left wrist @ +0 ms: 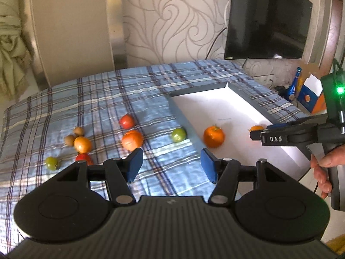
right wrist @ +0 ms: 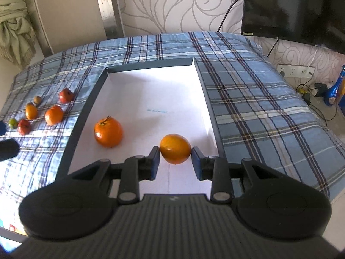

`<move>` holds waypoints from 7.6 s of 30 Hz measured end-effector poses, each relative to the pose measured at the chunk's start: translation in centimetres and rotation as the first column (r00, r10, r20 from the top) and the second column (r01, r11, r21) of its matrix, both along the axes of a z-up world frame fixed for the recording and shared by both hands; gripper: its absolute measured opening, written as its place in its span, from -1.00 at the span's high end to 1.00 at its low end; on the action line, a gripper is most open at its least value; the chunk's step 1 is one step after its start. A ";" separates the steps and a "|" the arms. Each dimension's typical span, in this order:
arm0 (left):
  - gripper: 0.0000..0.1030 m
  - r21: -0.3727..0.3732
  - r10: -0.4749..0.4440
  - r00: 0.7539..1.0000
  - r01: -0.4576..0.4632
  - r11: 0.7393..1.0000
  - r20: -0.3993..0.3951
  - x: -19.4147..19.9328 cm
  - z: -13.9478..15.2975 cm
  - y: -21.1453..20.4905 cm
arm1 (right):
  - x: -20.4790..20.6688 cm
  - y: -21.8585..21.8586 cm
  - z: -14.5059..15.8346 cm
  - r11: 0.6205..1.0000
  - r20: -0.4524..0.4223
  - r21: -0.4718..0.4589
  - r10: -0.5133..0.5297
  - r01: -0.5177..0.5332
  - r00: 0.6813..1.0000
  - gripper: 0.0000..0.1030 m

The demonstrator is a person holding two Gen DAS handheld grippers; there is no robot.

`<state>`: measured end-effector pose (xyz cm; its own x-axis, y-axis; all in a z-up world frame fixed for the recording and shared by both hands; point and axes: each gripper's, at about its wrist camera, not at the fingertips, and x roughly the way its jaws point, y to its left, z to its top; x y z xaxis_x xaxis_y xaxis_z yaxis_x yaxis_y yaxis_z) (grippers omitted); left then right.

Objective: Organize fruits
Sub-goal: 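Open the left tool to drop the tangerine in the tray while the right tool lowers the orange, then open the right tool to release the small orange inside the tray, then move the right tool to the green lime and close on it, then lower the left tool over the red apple and close on it, then carry the red apple in the left tool and the lime in the right tool to the tray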

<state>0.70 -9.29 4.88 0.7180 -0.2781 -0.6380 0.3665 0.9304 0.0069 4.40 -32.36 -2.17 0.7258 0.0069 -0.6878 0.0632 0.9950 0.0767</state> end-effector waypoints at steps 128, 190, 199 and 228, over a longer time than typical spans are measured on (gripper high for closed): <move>0.24 -0.029 0.148 0.985 -0.151 0.988 -0.090 9.4 -7.4 13.6 | -2.5 14.1 5.1 0.970 0.074 0.087 0.222 -0.228 0.972 0.45; 0.24 0.002 0.192 0.981 -0.192 0.981 -0.017 1.8 -3.4 0.4 | -5.7 2.1 4.7 0.935 0.141 0.138 0.307 -0.326 0.941 0.45; 0.24 -0.004 0.125 0.992 -0.125 0.992 0.008 2.2 -2.4 -2.7 | -6.5 -0.3 5.0 0.954 0.157 0.135 0.246 -0.268 0.956 0.45; 0.24 -0.014 -0.069 0.997 0.070 0.997 0.039 3.0 -1.7 -9.2 | -7.5 -3.5 5.6 0.978 0.197 0.105 0.156 -0.180 0.968 0.45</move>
<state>3.71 -18.48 3.22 0.7207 -0.3380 -0.6052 0.4300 0.9028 0.0078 -3.06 -35.91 3.44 0.8223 0.2148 -0.5269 -0.1310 0.9726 0.1921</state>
